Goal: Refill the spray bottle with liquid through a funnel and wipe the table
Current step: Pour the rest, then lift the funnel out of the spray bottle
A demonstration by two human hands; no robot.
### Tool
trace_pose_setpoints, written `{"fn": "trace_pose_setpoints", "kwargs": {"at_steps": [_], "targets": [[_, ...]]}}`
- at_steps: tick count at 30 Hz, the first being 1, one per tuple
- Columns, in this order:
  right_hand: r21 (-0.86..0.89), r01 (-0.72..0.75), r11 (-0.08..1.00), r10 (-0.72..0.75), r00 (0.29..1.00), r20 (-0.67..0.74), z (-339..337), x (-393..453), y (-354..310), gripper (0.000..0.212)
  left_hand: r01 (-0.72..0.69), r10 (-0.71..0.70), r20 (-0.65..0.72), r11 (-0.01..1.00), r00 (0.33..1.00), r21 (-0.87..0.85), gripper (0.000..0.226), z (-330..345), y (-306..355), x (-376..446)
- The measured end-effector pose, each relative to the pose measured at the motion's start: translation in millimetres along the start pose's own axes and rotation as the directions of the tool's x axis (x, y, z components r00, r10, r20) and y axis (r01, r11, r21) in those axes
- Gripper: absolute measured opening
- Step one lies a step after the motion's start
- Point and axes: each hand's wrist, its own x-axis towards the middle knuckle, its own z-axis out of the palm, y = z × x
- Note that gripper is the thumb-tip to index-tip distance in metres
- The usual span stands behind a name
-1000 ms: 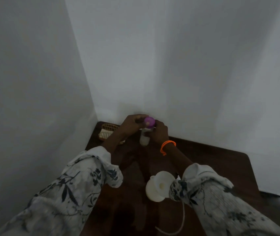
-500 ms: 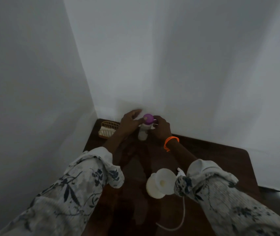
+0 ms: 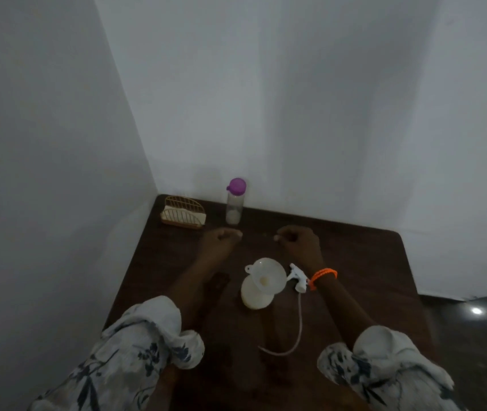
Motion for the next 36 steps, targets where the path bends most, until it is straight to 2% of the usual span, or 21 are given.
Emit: {"fn": "trace_pose_setpoints", "kwargs": {"at_steps": [3, 10, 13, 19, 25, 36], "targets": [[0.082, -0.072, 0.994, 0.078, 0.994, -0.073, -5.2, -31.9, 17.3, 0.007, 0.085, -0.083, 0.034, 0.996, 0.996, -0.041, 0.019, 11.3, -7.5, -18.3], [0.234, -0.189, 0.954, 0.203, 0.979, -0.034, 5.7, -86.0, 35.8, 0.007, 0.128, -0.124, 0.032, 0.982, 0.992, -0.138, 0.01, 17.0, -25.1, -51.2], [0.291, -0.225, 0.93, 0.242, 0.97, -0.023, 9.5, -94.0, 29.9, 0.006, 0.107, -0.102, 0.06, 0.99, 0.993, -0.089, 0.011, 18.0, -23.8, -63.0], [0.377, -0.217, 0.9, 0.255, 0.965, -0.053, 12.3, -97.5, 21.8, 0.007, 0.14, -0.136, 0.038, 0.983, 0.99, -0.122, 0.011, 21.5, -14.9, -75.7], [0.42, -0.221, 0.88, 0.261, 0.965, -0.039, 14.0, -103.6, 10.7, 0.008, 0.241, -0.245, 0.004, 0.95, 0.97, -0.201, 0.019, 20.4, -12.8, -72.1], [0.42, -0.244, 0.874, 0.296, 0.953, -0.062, 9.2, -103.0, 12.4, 0.014, 0.23, -0.226, 0.045, 0.962, 0.973, -0.15, 0.016, 25.9, 2.4, -76.2]]}}
